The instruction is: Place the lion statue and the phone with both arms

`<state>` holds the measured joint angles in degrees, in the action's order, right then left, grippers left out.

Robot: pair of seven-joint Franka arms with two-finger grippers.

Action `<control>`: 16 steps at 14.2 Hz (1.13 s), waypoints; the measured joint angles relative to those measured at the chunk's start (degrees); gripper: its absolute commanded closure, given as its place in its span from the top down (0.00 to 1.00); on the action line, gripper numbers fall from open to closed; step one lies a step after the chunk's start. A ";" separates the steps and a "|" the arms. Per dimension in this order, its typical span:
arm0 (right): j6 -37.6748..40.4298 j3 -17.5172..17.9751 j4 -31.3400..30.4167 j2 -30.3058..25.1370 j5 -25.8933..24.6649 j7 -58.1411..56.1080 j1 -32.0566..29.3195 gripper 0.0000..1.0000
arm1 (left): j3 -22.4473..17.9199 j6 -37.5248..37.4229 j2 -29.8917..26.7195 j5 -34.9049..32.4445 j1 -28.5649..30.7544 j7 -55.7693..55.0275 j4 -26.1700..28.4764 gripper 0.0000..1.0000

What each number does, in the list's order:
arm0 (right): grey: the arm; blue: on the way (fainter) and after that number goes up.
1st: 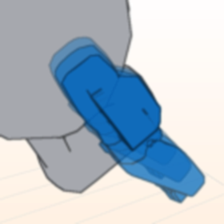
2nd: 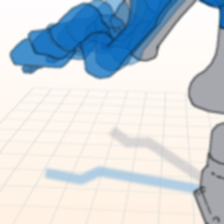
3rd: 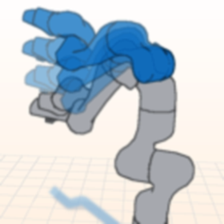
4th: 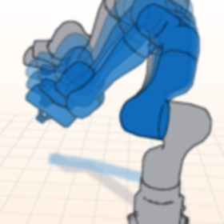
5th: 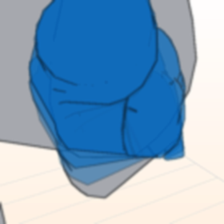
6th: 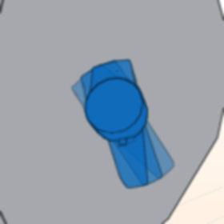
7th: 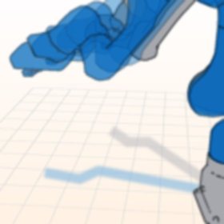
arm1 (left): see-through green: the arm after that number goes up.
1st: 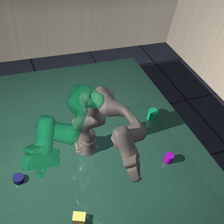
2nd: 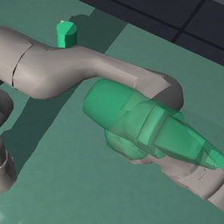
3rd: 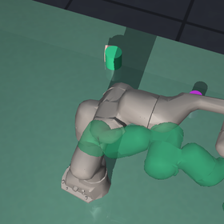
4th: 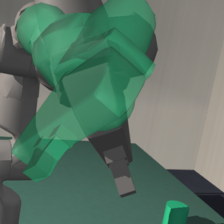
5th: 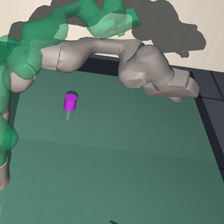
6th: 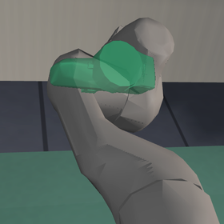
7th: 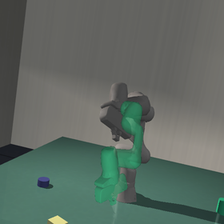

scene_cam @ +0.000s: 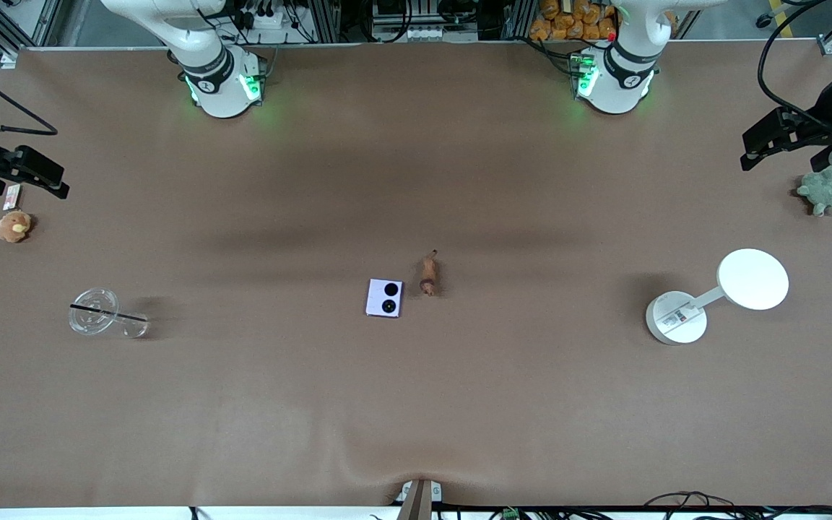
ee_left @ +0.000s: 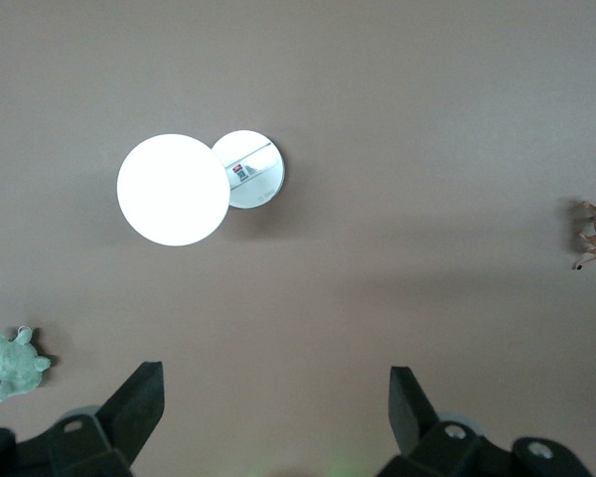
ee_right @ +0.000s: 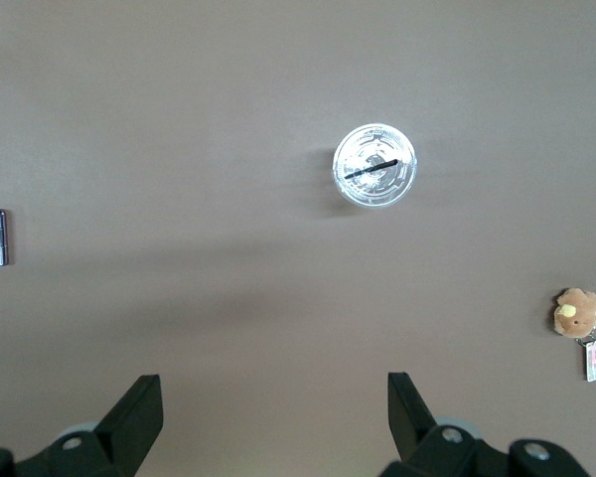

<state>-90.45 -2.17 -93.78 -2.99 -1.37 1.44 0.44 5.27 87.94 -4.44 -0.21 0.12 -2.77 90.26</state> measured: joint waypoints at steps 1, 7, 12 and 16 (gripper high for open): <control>-0.01 0.05 0.00 0.01 0.00 0.00 0.03 1.00 | 0.31 0.00 0.00 0.00 -0.01 0.00 0.00 1.00; -0.01 0.12 0.00 0.08 0.00 0.00 0.26 1.00 | 0.61 0.02 0.24 0.00 0.42 0.00 0.19 1.00; -0.05 0.30 -0.11 0.60 0.00 0.01 1.12 1.00 | 0.63 0.21 0.77 0.25 0.57 0.00 0.04 1.00; -0.06 0.25 -0.28 0.75 0.00 0.01 1.35 1.00 | 0.82 0.55 1.66 0.37 0.38 -0.01 -0.21 1.00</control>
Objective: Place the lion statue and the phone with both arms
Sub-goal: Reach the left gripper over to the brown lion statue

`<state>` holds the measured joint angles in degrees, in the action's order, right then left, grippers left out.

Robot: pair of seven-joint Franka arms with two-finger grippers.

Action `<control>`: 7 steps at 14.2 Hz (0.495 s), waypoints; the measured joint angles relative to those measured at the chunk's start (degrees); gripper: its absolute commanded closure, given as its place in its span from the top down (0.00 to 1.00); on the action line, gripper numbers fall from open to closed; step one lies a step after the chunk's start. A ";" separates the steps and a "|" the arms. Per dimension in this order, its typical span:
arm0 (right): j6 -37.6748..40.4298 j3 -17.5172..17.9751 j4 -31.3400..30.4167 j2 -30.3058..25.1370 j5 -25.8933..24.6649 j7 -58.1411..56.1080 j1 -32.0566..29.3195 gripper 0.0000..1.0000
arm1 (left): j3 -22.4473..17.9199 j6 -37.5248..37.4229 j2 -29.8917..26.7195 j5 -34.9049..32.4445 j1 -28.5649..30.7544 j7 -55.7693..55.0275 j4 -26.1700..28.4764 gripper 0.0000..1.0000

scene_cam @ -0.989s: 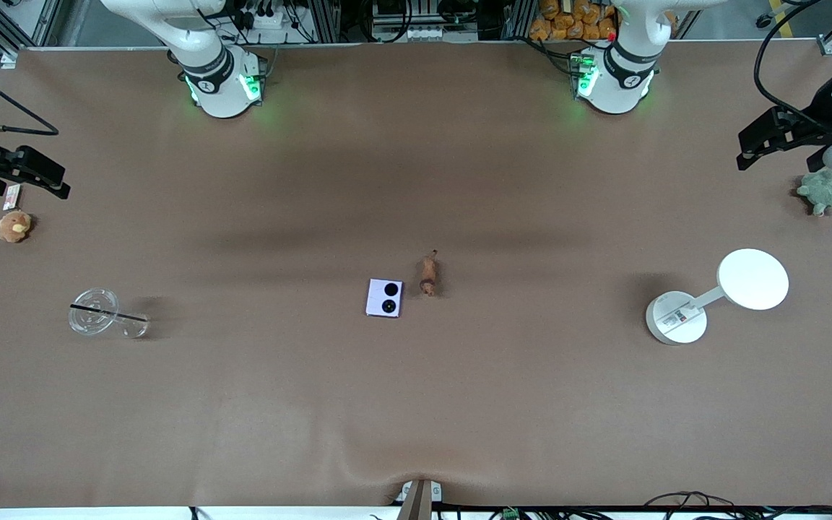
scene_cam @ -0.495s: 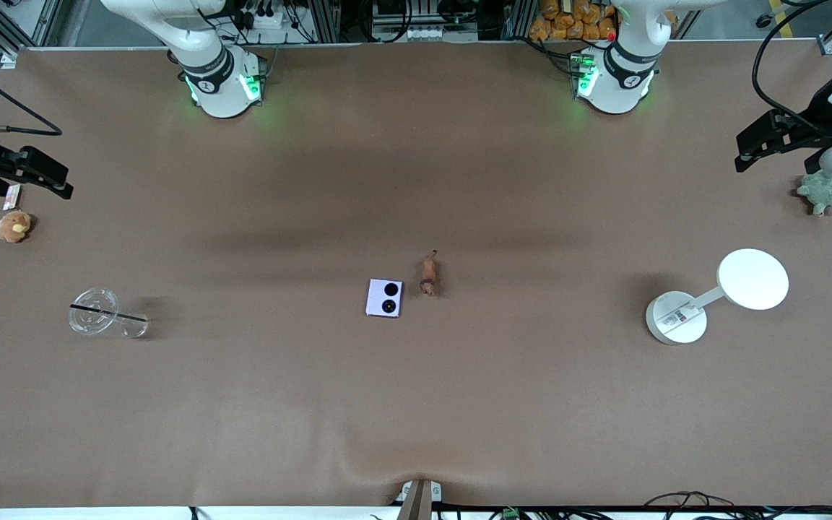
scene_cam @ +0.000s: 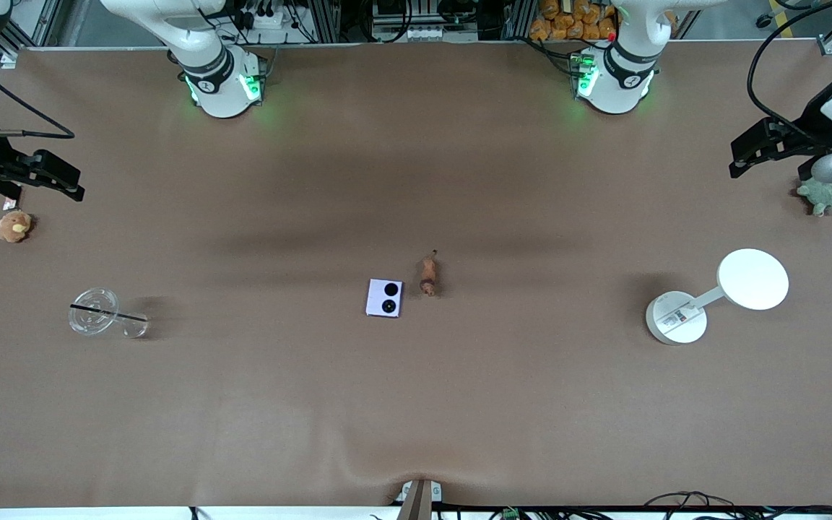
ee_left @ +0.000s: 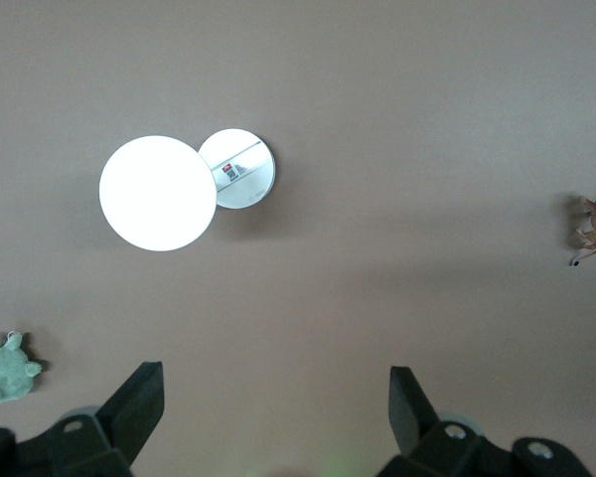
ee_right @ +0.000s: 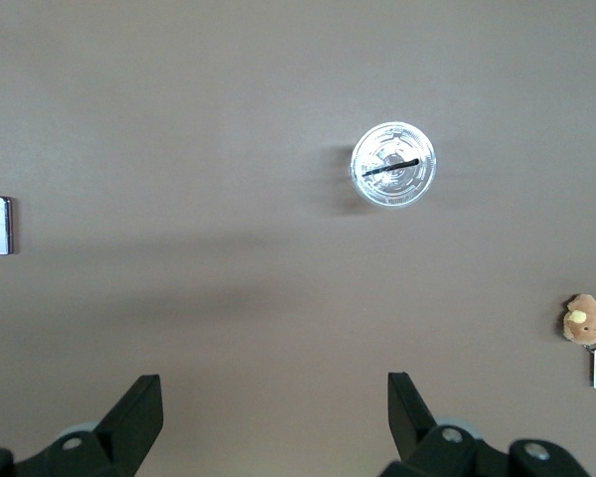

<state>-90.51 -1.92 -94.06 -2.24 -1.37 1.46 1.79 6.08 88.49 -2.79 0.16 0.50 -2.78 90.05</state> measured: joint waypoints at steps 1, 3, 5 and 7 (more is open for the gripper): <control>-0.02 -0.04 -0.01 0.11 0.00 0.00 0.00 1.00 | 0.00 0.26 0.17 0.01 0.00 0.00 0.00 1.00; -0.03 -0.14 -0.06 0.47 0.00 0.00 -0.03 1.00 | 0.00 1.59 0.63 0.02 0.00 0.00 -0.01 1.00; -0.05 -0.29 -0.09 1.15 0.00 0.00 -0.10 1.00 | 0.00 2.89 1.55 0.02 0.00 0.00 -0.02 1.00; -0.25 -0.43 -0.09 1.78 0.00 0.00 -0.14 1.00 | 0.03 4.81 3.12 0.02 -0.04 0.00 -0.01 1.00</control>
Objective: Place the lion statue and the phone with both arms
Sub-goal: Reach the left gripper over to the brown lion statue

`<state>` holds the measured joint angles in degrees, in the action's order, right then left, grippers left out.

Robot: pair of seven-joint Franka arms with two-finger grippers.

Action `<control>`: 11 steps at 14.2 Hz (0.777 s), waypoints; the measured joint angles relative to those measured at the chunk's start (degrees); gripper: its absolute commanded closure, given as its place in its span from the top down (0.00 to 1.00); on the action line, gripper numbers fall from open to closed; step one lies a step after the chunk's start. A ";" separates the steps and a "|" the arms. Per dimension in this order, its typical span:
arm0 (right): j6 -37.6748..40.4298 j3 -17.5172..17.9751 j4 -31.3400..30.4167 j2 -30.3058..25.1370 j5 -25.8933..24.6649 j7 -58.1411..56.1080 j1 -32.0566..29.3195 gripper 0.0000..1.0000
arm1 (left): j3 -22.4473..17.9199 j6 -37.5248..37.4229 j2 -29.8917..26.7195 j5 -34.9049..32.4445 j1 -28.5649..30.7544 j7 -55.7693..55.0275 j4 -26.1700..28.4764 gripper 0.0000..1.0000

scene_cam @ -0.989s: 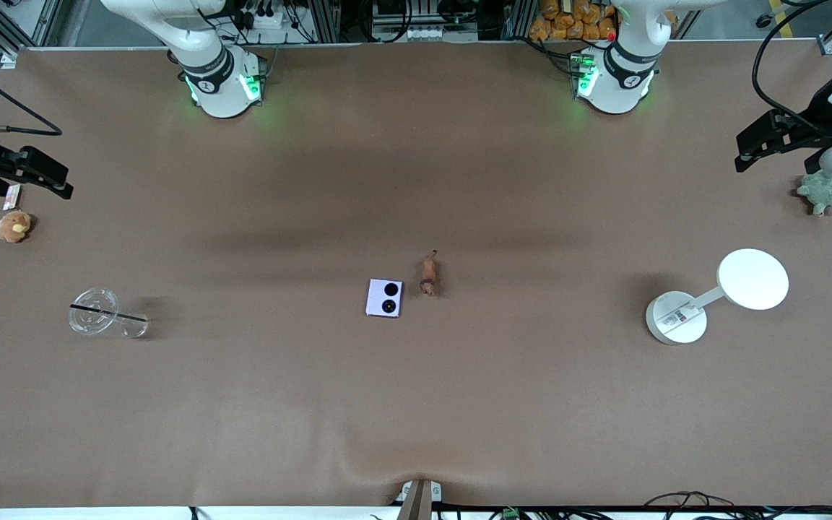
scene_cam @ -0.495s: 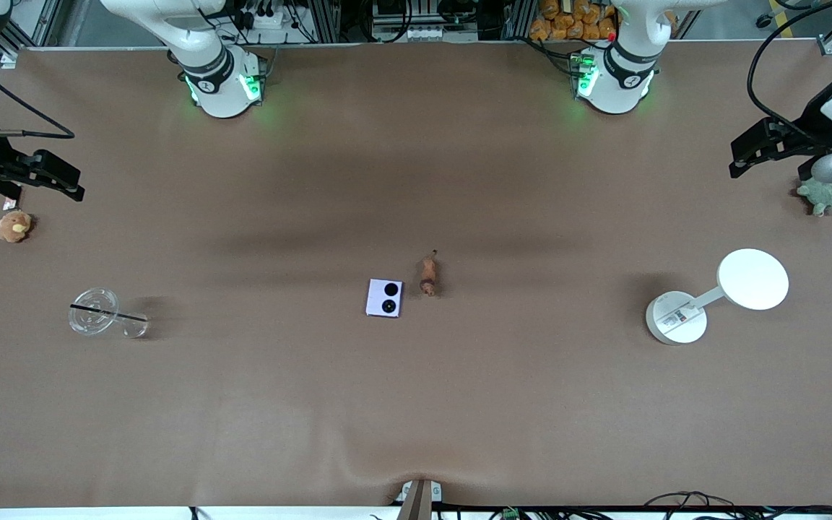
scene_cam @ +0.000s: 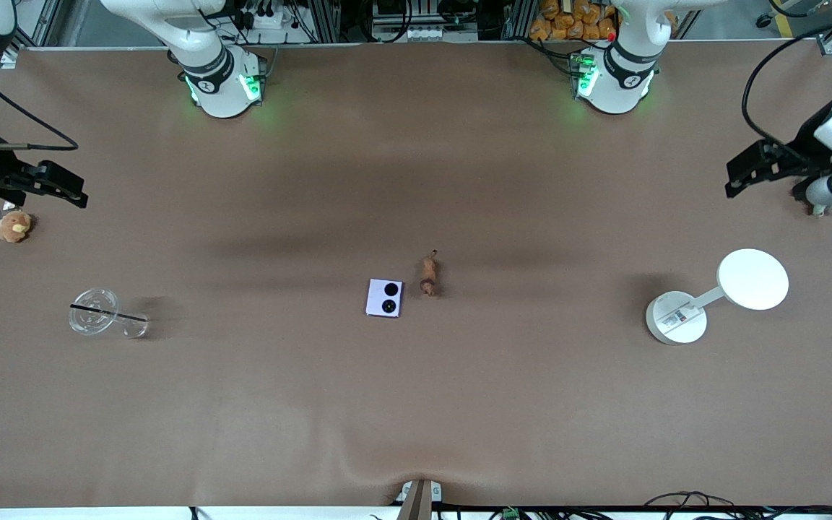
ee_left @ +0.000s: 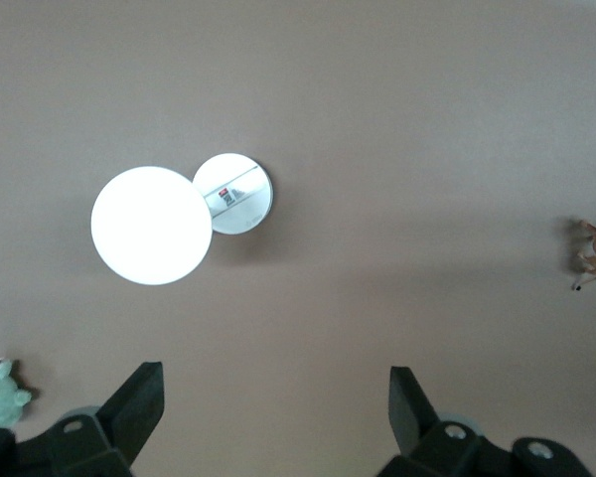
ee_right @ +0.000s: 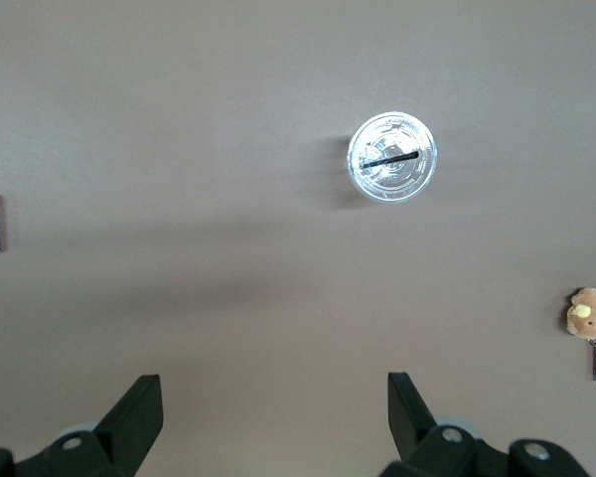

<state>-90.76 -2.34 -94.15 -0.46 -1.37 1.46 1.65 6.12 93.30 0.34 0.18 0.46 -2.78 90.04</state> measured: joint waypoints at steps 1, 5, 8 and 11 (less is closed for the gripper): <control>-0.22 0.00 0.00 0.16 0.00 0.00 0.00 1.00 | 0.08 1.13 0.98 0.00 -0.07 0.00 0.00 1.00; -0.30 0.28 -0.01 1.00 0.03 0.00 0.32 1.00 | 1.13 3.75 4.08 0.00 -0.64 -0.36 -0.03 1.00; -0.38 0.37 0.00 1.31 0.06 0.00 0.98 1.00 | 1.33 5.00 5.92 0.00 -2.08 -2.17 -0.04 1.00; -0.40 0.45 0.00 1.31 0.06 0.02 1.63 1.00 | 1.53 7.87 8.78 0.00 -5.74 -8.83 -0.03 1.00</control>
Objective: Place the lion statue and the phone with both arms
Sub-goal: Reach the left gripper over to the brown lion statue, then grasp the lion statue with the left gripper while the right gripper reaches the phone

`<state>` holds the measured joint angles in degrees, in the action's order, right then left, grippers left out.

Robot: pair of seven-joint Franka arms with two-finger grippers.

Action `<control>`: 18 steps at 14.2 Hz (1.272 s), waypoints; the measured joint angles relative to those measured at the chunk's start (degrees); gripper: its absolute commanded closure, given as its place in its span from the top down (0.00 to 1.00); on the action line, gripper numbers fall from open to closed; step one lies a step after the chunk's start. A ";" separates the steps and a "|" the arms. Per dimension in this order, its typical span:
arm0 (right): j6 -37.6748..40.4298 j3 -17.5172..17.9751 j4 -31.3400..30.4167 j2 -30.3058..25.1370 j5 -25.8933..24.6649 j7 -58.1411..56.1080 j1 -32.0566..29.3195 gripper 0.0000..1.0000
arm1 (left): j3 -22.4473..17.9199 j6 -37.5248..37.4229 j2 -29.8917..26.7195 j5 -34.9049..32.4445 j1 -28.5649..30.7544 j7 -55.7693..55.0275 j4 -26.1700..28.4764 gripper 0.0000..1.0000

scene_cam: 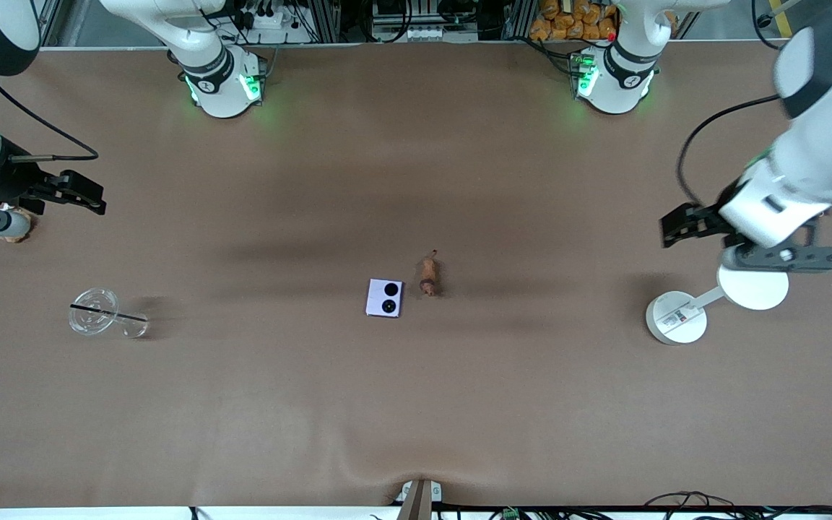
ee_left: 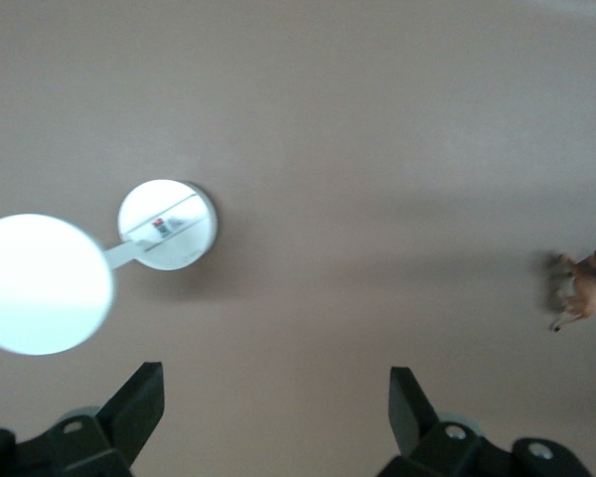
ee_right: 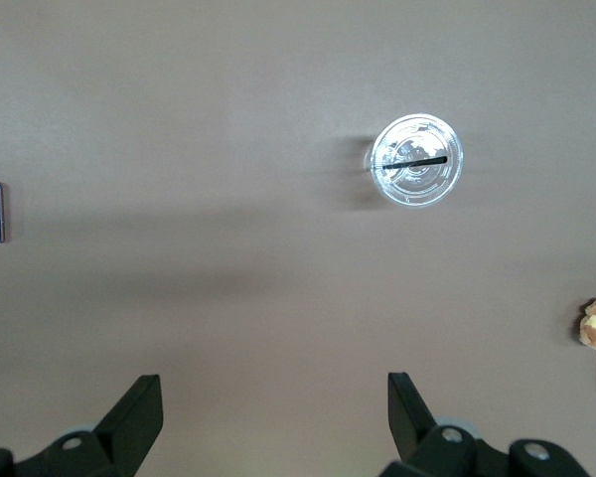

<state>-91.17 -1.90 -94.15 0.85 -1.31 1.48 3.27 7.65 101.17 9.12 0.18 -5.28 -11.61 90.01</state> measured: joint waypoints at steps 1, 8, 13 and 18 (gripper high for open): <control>0.00 -0.02 0.00 0.01 0.00 0.00 0.00 1.00 | 0.05 1.21 1.09 0.00 -1.43 -2.34 0.00 1.00; 0.02 -0.02 -0.04 0.63 0.00 0.00 0.01 1.00 | 0.26 8.11 9.31 -2.47 -12.66 -18.47 -0.23 1.00; -0.13 0.04 -0.04 1.04 0.00 0.00 0.46 1.00 | 0.31 12.85 16.69 -2.75 -20.55 -32.72 -3.53 1.00; -0.71 -0.22 -0.13 4.13 -0.03 0.01 0.82 1.00 | 0.15 17.89 22.41 -3.39 -26.64 -42.27 -6.41 1.00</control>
<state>-91.88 -2.11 -94.28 4.98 -1.34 1.49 4.09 7.79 119.06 31.52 -3.21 -31.91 -53.88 83.60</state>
